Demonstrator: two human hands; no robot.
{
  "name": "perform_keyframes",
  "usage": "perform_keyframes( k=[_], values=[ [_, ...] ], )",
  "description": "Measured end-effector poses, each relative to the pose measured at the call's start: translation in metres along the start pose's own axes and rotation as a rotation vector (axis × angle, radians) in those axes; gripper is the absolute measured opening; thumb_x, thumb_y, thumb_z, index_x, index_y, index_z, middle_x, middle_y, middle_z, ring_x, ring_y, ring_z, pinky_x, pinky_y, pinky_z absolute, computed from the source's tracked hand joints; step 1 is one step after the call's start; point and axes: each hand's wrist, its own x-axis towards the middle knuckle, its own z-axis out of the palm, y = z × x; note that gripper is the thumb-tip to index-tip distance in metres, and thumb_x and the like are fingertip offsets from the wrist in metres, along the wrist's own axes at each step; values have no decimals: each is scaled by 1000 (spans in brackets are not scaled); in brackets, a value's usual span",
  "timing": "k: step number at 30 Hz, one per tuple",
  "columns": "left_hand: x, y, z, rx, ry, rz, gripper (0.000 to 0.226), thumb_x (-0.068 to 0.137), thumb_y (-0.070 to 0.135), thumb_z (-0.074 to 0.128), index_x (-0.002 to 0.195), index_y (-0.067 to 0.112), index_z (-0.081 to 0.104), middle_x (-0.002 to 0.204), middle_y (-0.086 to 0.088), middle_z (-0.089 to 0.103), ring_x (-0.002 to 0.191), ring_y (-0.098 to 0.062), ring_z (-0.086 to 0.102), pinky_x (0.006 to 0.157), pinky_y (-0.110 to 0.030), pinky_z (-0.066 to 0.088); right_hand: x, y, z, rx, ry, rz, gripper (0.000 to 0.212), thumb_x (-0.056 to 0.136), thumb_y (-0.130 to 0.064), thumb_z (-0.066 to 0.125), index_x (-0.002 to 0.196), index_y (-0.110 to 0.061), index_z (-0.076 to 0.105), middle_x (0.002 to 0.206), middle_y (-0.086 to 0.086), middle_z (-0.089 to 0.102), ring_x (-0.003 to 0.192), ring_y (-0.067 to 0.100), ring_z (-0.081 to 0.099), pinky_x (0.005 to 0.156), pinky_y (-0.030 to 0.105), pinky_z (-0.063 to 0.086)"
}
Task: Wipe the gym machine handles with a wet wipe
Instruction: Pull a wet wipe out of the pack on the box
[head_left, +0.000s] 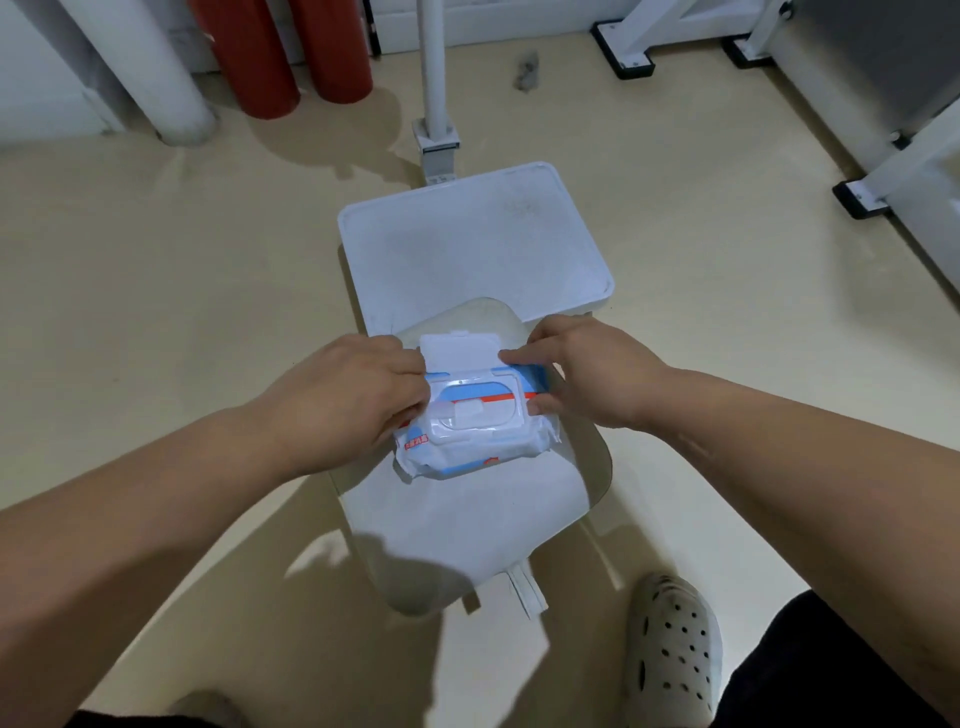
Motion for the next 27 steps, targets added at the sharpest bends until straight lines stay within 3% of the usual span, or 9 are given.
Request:
perform_keyframes(
  k=[5, 10, 13, 20, 24, 27],
  values=[
    [-10, 12, 9, 41, 19, -101, 8, 72, 13, 65, 66, 19, 64, 66, -1, 55, 59, -28, 53, 55, -30, 29, 3, -23, -19, -204, -4, -122, 45, 82, -40, 70, 127, -35, 69, 110, 1, 60, 99, 26, 53, 84, 39, 49],
    [-14, 15, 15, 12, 36, -152, 9, 69, 12, 78, 68, 16, 70, 69, -3, 59, 59, -30, 55, 55, -31, 38, 6, -47, -2, -152, 163, -330, 9, 80, -27, 73, 83, -27, 82, 76, -1, 66, 72, 28, 58, 60, 29, 43],
    [-15, 14, 15, 2, 37, -156, 4, 71, 19, 69, 68, 19, 72, 67, -1, 59, 60, -29, 56, 55, -31, 38, 8, -52, 17, -169, 210, -319, 14, 75, -18, 70, 67, -25, 79, 62, -2, 62, 61, 29, 56, 50, 27, 42],
    [-12, 18, 14, 11, 25, -153, 10, 74, 20, 66, 66, 21, 71, 67, 1, 56, 60, -27, 53, 58, -30, 32, 8, -56, 27, -176, 249, -234, 15, 73, -19, 65, 62, -23, 76, 57, -3, 59, 56, 27, 52, 45, 27, 39],
    [-10, 20, 13, -1, 20, -159, 13, 76, 20, 62, 65, 19, 70, 66, 1, 55, 59, -26, 52, 57, -30, 31, 5, -61, 28, -340, 215, -284, 21, 73, -16, 81, 58, -17, 65, 57, 0, 55, 53, 27, 53, 49, 26, 26],
    [-9, 20, 11, -11, 16, -164, 16, 77, 20, 60, 65, 19, 70, 66, 1, 56, 58, -25, 52, 57, -30, 32, 4, -61, 29, -371, 192, -307, 22, 70, -12, 86, 67, -14, 65, 63, 3, 54, 54, 27, 53, 51, 27, 25]
  ],
)
